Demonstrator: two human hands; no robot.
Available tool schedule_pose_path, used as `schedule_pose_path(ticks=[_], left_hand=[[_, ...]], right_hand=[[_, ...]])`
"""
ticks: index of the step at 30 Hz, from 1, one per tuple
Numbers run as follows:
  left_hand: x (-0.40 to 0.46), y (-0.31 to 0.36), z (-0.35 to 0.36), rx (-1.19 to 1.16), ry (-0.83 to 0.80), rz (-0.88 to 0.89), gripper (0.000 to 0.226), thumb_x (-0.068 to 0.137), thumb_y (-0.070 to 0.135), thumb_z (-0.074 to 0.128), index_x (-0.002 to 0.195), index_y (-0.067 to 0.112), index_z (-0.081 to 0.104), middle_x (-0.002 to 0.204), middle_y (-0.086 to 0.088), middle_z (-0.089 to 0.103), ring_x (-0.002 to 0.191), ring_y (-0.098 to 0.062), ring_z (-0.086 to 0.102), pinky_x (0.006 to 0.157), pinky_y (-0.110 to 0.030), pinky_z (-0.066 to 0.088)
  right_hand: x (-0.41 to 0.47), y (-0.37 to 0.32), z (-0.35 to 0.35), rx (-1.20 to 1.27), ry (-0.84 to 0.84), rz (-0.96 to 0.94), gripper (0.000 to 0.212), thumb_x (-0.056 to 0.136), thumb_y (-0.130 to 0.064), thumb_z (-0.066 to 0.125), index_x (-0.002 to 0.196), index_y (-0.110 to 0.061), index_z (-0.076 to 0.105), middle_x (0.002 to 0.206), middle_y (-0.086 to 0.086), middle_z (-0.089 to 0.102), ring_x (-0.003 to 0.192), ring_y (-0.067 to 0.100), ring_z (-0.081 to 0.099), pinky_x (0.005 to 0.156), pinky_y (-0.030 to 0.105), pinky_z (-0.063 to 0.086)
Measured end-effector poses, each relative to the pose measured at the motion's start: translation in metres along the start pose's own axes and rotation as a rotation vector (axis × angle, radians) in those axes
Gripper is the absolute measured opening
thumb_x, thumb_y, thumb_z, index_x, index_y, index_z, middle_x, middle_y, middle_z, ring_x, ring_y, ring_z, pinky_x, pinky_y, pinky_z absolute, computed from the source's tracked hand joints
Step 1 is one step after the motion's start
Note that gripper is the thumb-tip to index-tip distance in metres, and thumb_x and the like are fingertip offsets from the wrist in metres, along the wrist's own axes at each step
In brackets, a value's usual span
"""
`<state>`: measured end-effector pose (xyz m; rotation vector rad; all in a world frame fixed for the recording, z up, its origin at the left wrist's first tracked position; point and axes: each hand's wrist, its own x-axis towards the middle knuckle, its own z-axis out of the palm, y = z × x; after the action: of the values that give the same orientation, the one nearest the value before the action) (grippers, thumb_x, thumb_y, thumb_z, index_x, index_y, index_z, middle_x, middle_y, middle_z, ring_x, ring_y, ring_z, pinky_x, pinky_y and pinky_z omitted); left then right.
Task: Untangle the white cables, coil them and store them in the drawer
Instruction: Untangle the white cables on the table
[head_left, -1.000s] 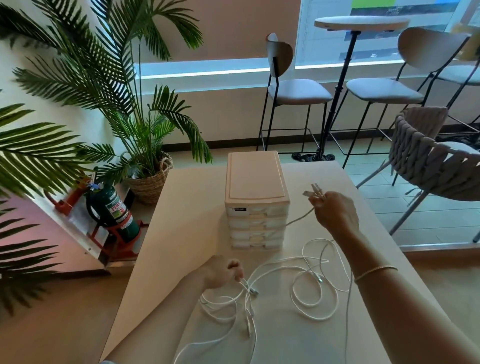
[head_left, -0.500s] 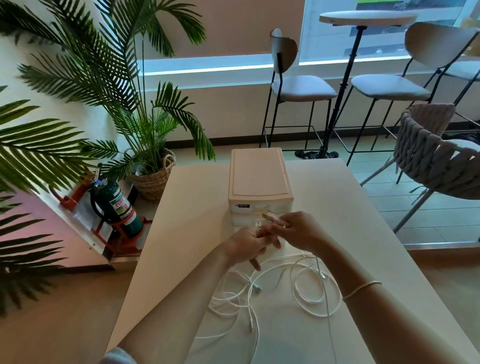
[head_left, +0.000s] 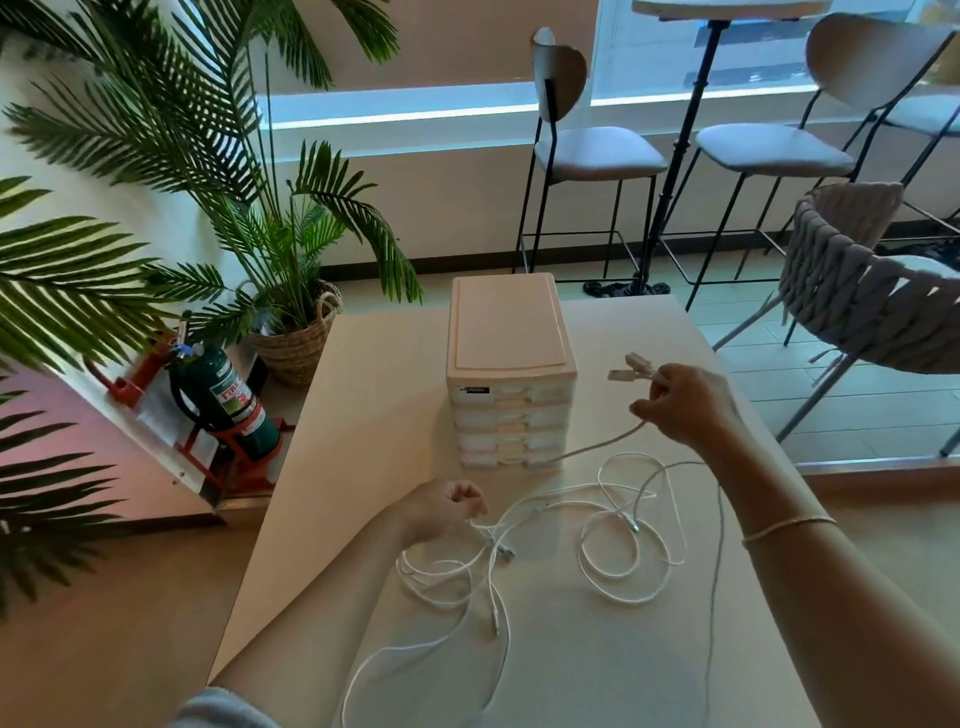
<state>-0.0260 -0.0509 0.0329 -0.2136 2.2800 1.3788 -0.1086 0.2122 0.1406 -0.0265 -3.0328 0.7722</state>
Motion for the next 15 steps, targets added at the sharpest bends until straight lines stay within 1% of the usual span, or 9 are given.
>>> schedule_pose_path(ticks=[1,3,6,8,10,12,15], left_hand=[[0.001,-0.001,0.002,0.009,0.003,-0.012,0.02,0.093,0.021,0.055,0.074,0.026,0.059,0.075,0.007,0.057,0.068,-0.007,0.048,0.068,-0.023,0.04],[0.002,0.005,0.009,-0.026,-0.026,-0.032,0.019,0.094,0.018,0.053,0.076,0.023,0.057,0.077,0.004,0.059,0.067,-0.009,0.051,0.067,-0.022,0.043],[0.002,0.022,0.027,-0.091,-0.097,-0.029,0.018,0.095,0.012,0.05,0.079,0.019,0.055,0.078,0.001,0.06,0.064,-0.011,0.055,0.065,-0.023,0.048],[0.001,0.036,0.041,-0.155,-0.117,0.013,0.018,0.095,0.011,0.05,0.079,0.018,0.055,0.077,0.0,0.061,0.061,-0.012,0.058,0.063,-0.025,0.05],[0.0,0.051,0.055,-0.208,-0.162,0.053,0.018,0.095,0.011,0.049,0.079,0.018,0.055,0.077,0.0,0.061,0.056,-0.009,0.06,0.058,-0.021,0.051],[-0.002,0.062,0.07,-0.218,-0.262,0.064,0.019,0.096,0.011,0.047,0.08,0.018,0.054,0.077,-0.001,0.061,0.052,-0.006,0.061,0.055,-0.018,0.052],[-0.004,0.064,0.1,-0.148,-0.41,0.015,0.018,0.096,0.011,0.046,0.081,0.019,0.052,0.077,-0.003,0.061,0.049,-0.005,0.062,0.054,-0.019,0.053]], right_hand=[[0.001,0.003,-0.001,-0.014,0.014,0.017,0.018,0.075,-0.021,0.07,0.07,-0.015,0.055,0.072,0.009,0.054,0.076,0.024,0.049,0.064,0.027,0.035],[0.002,0.008,-0.001,-0.065,0.011,0.032,0.011,0.075,-0.017,0.068,0.078,-0.01,0.06,0.071,0.007,0.047,0.076,0.025,0.048,0.065,0.028,0.036],[0.002,0.012,0.0,-0.108,0.039,0.038,0.005,0.076,-0.01,0.063,0.08,-0.008,0.061,0.066,0.005,0.043,0.075,0.028,0.049,0.063,0.029,0.037],[0.003,0.017,0.0,-0.114,0.066,0.04,0.005,0.076,-0.006,0.059,0.076,-0.011,0.059,0.067,0.008,0.048,0.073,0.029,0.051,0.061,0.03,0.038],[0.005,0.023,0.002,-0.118,0.072,0.041,0.011,0.075,-0.003,0.056,0.071,-0.014,0.054,0.071,0.012,0.052,0.072,0.03,0.053,0.06,0.03,0.039],[0.006,0.028,0.004,-0.131,0.056,0.046,0.012,0.076,-0.004,0.056,0.071,-0.014,0.053,0.073,0.012,0.055,0.072,0.03,0.052,0.06,0.03,0.039],[0.006,0.037,0.01,-0.153,0.026,0.075,0.009,0.077,-0.007,0.06,0.076,-0.015,0.056,0.082,0.015,0.06,0.074,0.028,0.051,0.062,0.03,0.037]])
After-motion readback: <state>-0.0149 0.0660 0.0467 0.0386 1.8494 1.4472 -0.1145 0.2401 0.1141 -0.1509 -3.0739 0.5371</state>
